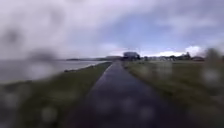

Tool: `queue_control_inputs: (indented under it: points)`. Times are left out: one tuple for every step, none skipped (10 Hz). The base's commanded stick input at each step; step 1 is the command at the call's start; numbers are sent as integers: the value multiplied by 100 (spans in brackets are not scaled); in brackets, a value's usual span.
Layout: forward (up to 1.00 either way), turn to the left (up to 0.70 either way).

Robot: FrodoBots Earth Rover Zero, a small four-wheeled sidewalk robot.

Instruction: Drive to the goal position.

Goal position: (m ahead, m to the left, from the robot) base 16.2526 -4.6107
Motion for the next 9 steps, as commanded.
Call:
queue_control_inputs:
  points:
    - [70, 0]
    - [70, 0]
    - [70, 0]
    - [70, 0]
    - [70, 0]
    - [70, -34]
    - [70, -17]
    - [70, 0]
    - [70, 0]
